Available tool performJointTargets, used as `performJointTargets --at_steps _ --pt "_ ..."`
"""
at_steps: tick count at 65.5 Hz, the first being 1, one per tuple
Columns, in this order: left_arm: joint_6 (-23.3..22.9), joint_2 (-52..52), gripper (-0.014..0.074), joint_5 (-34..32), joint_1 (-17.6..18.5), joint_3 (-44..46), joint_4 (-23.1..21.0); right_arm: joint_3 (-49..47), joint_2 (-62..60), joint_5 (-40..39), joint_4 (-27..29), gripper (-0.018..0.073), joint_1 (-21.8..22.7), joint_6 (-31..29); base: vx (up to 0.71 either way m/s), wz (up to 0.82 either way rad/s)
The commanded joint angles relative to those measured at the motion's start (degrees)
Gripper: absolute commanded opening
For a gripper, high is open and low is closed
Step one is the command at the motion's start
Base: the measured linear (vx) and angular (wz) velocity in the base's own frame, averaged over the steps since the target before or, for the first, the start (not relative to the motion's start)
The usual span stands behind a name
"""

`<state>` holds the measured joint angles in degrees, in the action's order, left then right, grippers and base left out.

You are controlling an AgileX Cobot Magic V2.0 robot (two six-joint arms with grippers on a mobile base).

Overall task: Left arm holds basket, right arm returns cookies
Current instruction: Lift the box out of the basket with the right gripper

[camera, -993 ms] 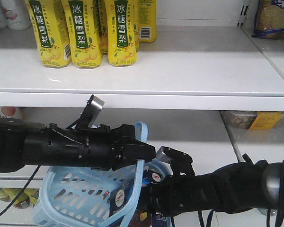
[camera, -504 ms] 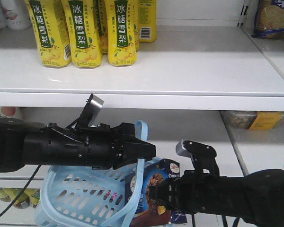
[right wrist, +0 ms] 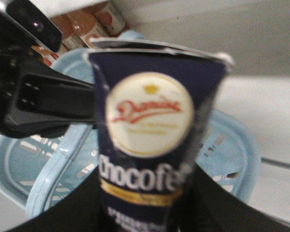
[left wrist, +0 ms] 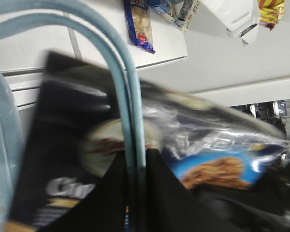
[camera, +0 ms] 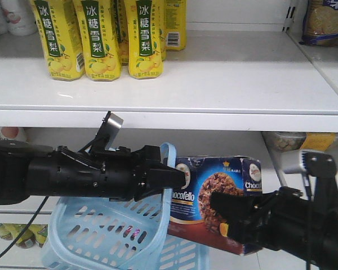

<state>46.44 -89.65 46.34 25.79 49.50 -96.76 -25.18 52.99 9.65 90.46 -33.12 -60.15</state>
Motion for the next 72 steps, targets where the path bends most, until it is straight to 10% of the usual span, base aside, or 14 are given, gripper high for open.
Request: performJointTargets --at_steps 1,22,44,72 --pt "3.3 2.5 -0.0003 0.8 -0.1 2.2 -5.2 -1.6 -5.6 -1.2 -2.7 0.0165 0.0 -0.1 0.00 0.00" --pt "3.3 2.5 -0.0003 0.8 -0.1 2.2 -5.2 -1.7 -13.5 -11.7 -10.9 0.0165 0.0 -0.7 0.00 0.00" --pt "3.3 2.5 -0.0003 0.8 -0.1 2.2 -5.2 -10.4 -17.7 -17.2 -10.6 0.0165 0.0 -8.4 0.00 0.00" --pt "3.3 2.5 -0.0003 0.8 -0.1 2.2 -5.2 -21.3 -3.5 -42.9 -4.0 0.0165 0.0 -22.8 0.00 0.00"
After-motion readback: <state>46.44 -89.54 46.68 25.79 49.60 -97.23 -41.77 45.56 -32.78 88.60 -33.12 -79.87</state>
